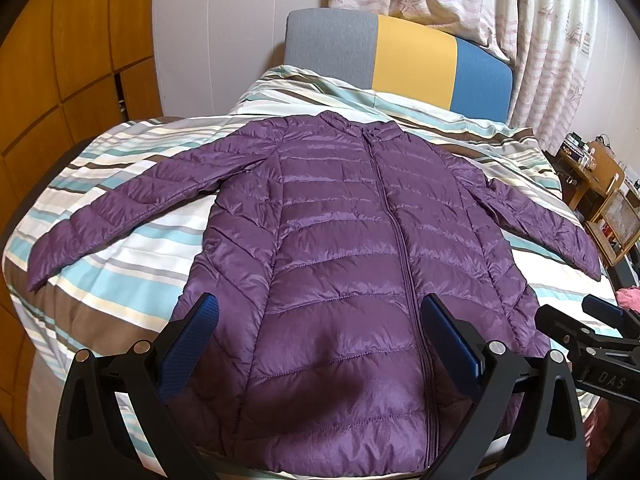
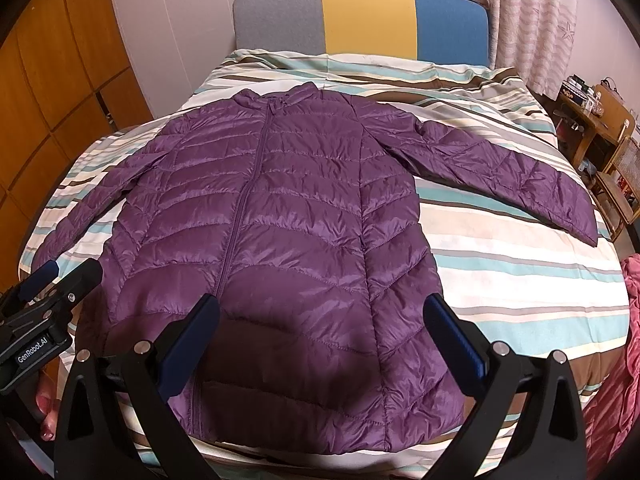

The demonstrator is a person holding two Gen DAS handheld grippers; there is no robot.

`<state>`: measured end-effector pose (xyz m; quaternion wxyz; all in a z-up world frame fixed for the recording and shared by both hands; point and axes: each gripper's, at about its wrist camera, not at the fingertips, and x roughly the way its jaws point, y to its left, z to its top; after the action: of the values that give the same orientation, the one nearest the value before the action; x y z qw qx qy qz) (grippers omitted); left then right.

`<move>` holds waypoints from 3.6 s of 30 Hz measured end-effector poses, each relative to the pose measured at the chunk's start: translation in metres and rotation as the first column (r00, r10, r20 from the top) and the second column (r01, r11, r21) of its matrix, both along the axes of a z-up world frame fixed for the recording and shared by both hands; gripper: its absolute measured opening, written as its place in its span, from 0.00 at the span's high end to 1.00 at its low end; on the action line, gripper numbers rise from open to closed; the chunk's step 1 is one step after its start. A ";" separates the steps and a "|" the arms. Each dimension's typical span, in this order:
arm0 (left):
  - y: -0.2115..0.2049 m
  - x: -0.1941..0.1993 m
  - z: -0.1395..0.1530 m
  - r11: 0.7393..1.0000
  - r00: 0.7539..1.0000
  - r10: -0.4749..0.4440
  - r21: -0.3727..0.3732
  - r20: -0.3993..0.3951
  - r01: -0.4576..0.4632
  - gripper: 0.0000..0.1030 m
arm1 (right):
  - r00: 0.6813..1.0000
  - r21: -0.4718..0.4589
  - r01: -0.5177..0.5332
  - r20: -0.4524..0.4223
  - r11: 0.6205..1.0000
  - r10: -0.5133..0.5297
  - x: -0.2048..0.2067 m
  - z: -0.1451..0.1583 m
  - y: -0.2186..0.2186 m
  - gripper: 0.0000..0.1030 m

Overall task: Fold large clothes
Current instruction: 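Grasp the sleeve cuff nearest the right tool and lift it, then fold the held sleeve across the jacket front and release it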

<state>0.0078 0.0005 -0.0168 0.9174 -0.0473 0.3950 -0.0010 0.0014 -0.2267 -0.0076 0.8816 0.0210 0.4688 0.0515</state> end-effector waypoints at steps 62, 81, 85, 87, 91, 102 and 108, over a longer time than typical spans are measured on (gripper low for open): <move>0.050 0.189 -0.116 0.972 0.969 0.219 0.106 -0.112 -0.208 0.03 | 0.690 0.144 0.682 0.199 0.717 -0.696 0.178 -0.061 -0.325 0.86; 0.053 0.187 -0.116 0.975 0.970 0.216 0.074 -0.111 -0.209 0.03 | 0.906 -0.189 0.119 0.423 0.975 -0.029 0.205 -0.024 -0.036 0.91; 0.053 0.188 -0.117 0.975 0.970 0.216 0.071 -0.111 -0.209 0.03 | 0.901 -0.281 0.007 0.419 0.960 0.116 0.202 -0.038 0.017 0.91; 0.053 0.187 -0.117 0.975 0.970 0.216 0.072 -0.111 -0.209 0.03 | 0.891 -0.347 -0.045 0.409 0.937 0.195 0.200 -0.048 0.042 0.91; 0.053 0.187 -0.117 0.975 0.970 0.216 0.072 -0.110 -0.209 0.03 | 0.859 -0.544 -0.141 0.348 0.827 0.376 0.195 -0.078 0.096 0.91; 0.053 0.188 -0.116 0.975 0.970 0.216 0.074 -0.112 -0.209 0.03 | 0.795 -0.830 -0.217 0.156 0.514 0.587 0.197 -0.159 0.145 0.72; 0.056 0.188 -0.112 0.979 0.970 0.205 0.041 -0.132 -0.202 0.03 | 0.774 -0.839 -0.203 0.178 0.504 0.608 0.199 -0.157 0.134 0.50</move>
<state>0.1956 0.0569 -0.1293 0.8844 -0.0751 0.4494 0.1017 0.2005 -0.0931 -0.1642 0.8423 -0.4914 0.2139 0.0579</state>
